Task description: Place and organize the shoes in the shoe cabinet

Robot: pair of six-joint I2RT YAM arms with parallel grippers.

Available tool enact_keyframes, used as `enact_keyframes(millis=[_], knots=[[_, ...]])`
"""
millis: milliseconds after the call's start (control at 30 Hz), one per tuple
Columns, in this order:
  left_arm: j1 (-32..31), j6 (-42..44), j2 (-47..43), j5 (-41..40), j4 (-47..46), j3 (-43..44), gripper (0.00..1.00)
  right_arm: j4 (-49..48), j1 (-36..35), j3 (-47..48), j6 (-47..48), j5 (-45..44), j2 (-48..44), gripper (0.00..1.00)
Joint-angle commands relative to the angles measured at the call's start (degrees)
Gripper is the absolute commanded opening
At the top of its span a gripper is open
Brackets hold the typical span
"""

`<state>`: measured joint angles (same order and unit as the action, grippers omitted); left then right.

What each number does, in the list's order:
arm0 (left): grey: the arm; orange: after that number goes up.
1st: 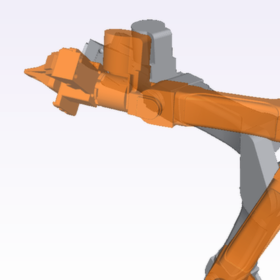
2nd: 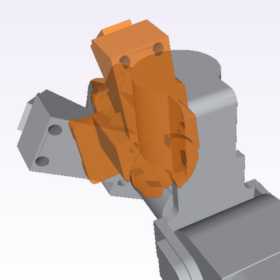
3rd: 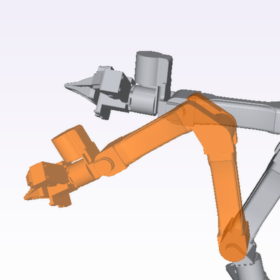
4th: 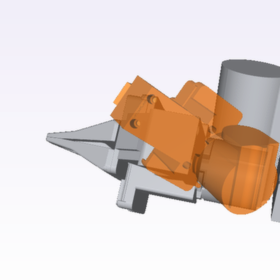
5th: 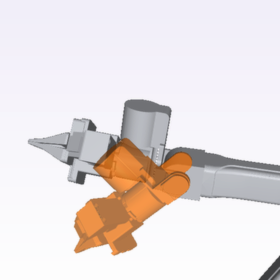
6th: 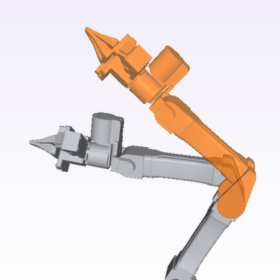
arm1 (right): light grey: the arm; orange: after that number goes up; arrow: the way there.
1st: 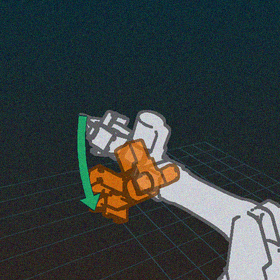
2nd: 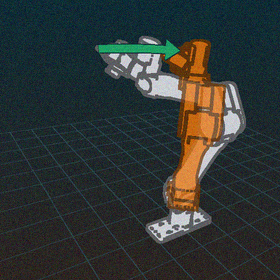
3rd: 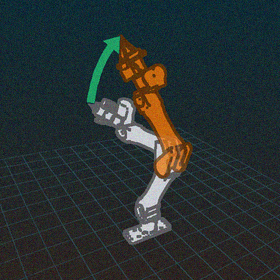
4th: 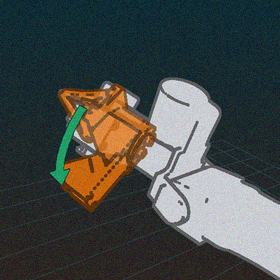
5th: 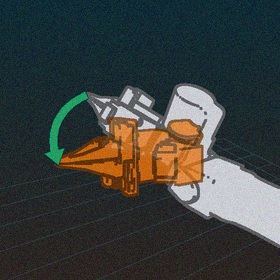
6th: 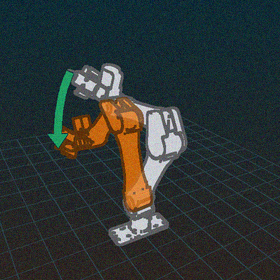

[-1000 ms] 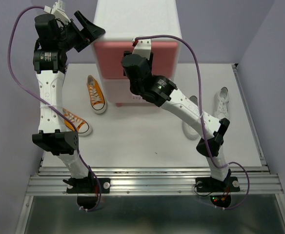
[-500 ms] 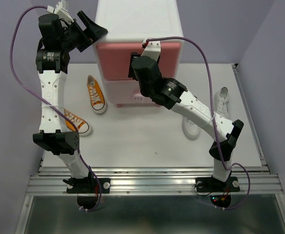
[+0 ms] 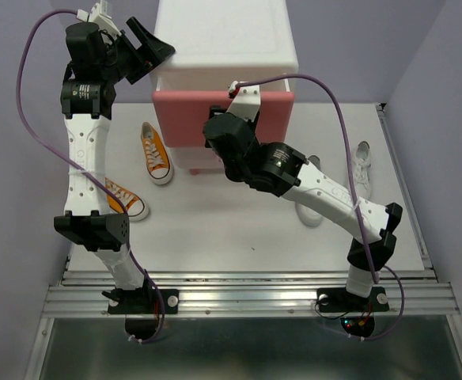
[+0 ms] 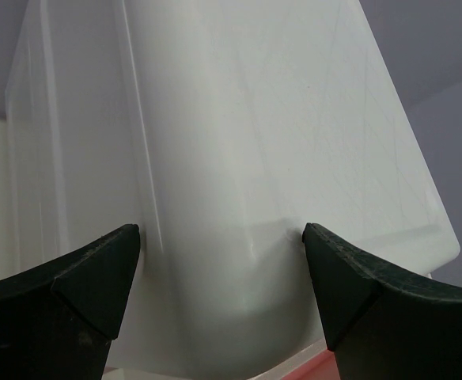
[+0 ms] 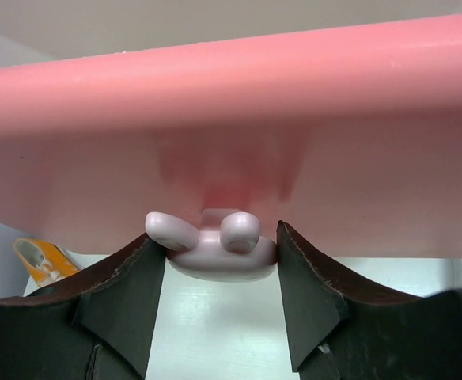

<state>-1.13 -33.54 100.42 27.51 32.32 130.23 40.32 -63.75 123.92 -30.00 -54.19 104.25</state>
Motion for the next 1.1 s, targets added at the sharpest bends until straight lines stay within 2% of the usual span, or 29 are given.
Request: enact_keyframes(millis=[0, 267, 433, 833, 967, 1067], knots=[[-1.0, 3.5, 2.8, -1.7, 6.0, -0.8, 0.93, 7.8, -3.0, 0.3, -10.2, 1.0, -2.6, 0.01], [-1.1, 4.2, 3.2, -3.5, 6.6, -1.0, 0.93, 15.5, -9.2, -1.6, -15.3, 4.0, -5.6, 0.01], [-1.1, 4.9, 3.2, -4.7, 6.9, -1.3, 0.93, 22.0, -12.0, -1.6, -21.8, 4.4, -6.7, 0.01], [-1.1, 5.4, 3.5, -5.6, 6.5, -1.8, 0.93, 38.8, -16.8, 3.9, -31.3, 2.0, -6.7, 0.01], [-1.1, 5.8, 3.6, -5.9, 6.7, -1.7, 0.93, 39.3, -17.4, -0.2, -31.3, 3.7, -10.4, 0.01], [-1.2, 6.0, 3.6, -6.5, 7.0, -1.7, 0.93, 39.1, -19.4, -1.2, -27.9, 4.5, -11.3, 0.01]])
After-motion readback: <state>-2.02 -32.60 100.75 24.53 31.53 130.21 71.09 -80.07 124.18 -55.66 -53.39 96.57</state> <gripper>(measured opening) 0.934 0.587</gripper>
